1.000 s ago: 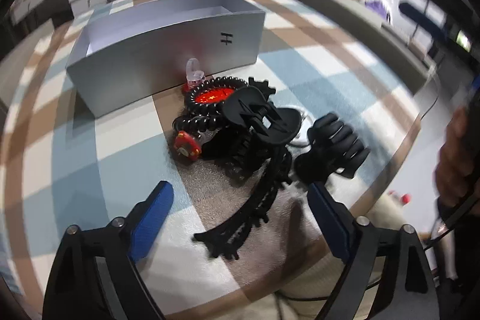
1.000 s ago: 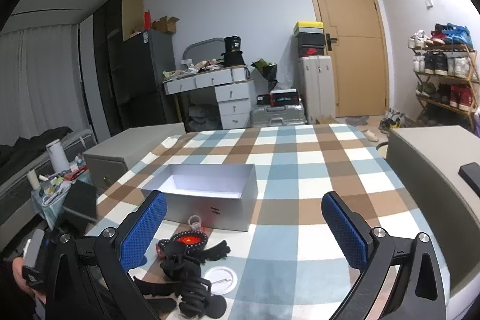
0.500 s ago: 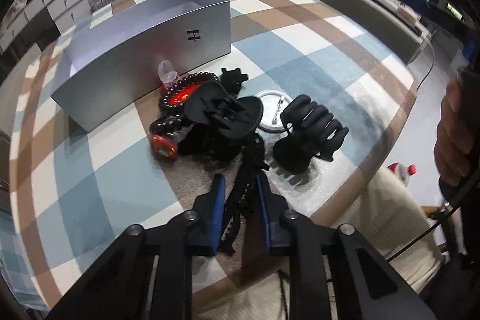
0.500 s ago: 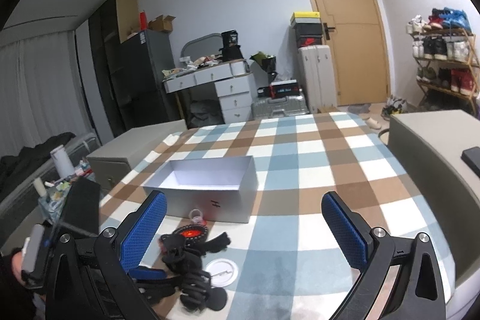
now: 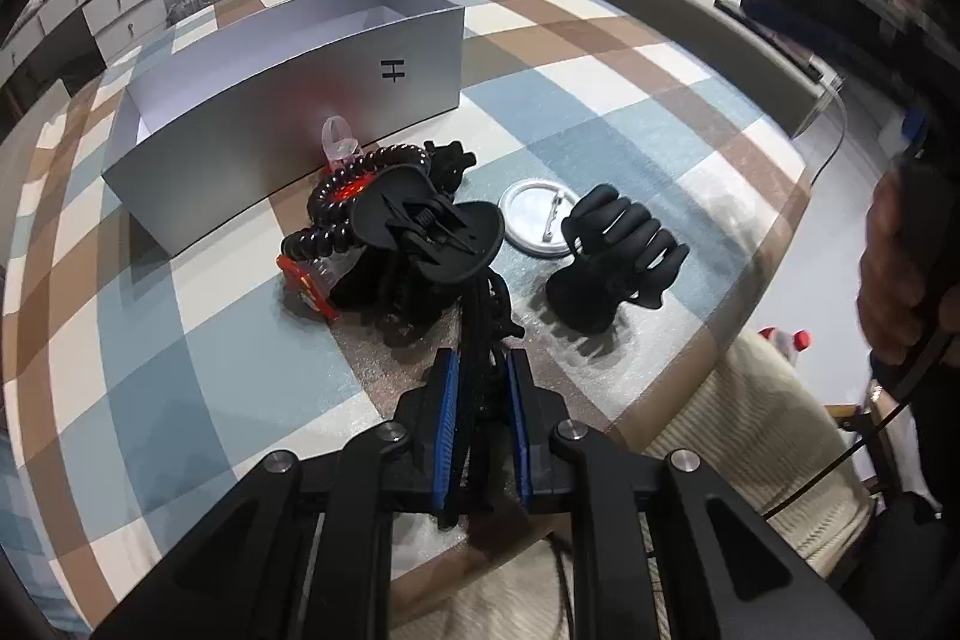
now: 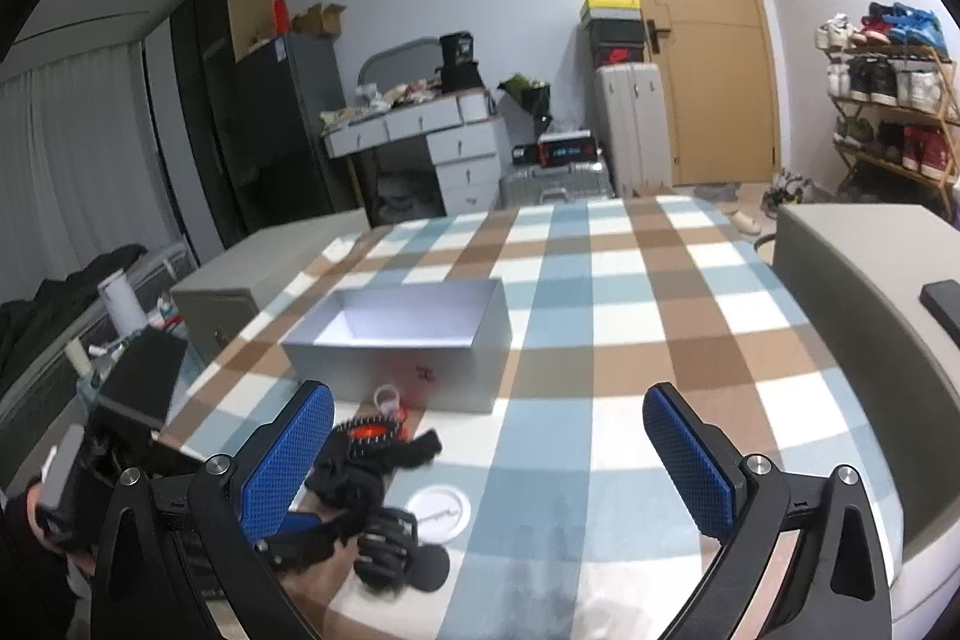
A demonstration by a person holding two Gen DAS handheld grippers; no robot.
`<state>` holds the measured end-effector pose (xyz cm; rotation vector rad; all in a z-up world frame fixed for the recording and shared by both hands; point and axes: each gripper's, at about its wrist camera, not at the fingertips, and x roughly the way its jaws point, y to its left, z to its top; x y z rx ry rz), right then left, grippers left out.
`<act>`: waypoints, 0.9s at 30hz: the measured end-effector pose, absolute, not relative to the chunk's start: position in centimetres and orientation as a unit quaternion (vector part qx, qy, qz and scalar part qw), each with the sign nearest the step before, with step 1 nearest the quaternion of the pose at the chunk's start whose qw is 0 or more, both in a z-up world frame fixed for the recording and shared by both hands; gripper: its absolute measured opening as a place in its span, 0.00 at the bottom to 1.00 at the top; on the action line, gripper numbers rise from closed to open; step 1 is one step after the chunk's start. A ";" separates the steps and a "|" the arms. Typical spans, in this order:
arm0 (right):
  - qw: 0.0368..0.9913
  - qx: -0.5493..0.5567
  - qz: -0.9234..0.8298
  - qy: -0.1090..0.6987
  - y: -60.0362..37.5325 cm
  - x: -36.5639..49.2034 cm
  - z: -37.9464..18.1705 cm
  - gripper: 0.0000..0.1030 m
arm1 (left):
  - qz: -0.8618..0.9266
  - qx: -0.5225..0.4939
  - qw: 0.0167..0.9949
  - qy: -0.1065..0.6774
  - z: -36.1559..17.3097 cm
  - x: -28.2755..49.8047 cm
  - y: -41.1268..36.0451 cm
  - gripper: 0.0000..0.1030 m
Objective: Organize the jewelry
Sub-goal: 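Lower the left gripper onto the black comb clip and grasp it, then lift the black comb clip with the left gripper while the right gripper grasps the clear bottle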
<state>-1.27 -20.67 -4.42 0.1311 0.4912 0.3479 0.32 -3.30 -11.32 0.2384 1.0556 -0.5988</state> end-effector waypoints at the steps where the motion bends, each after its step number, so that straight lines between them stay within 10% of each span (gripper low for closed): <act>1: 0.953 0.063 0.171 0.243 -20.6 -1.4 -4.5 1.00 | -0.287 0.106 0.815 0.493 -11.1 0.4 -3.2 0.10; 27: 0.916 0.057 0.218 0.331 -17.0 0.1 -6.7 1.00 | -0.330 -0.010 0.843 0.424 -7.1 0.1 2.2 0.10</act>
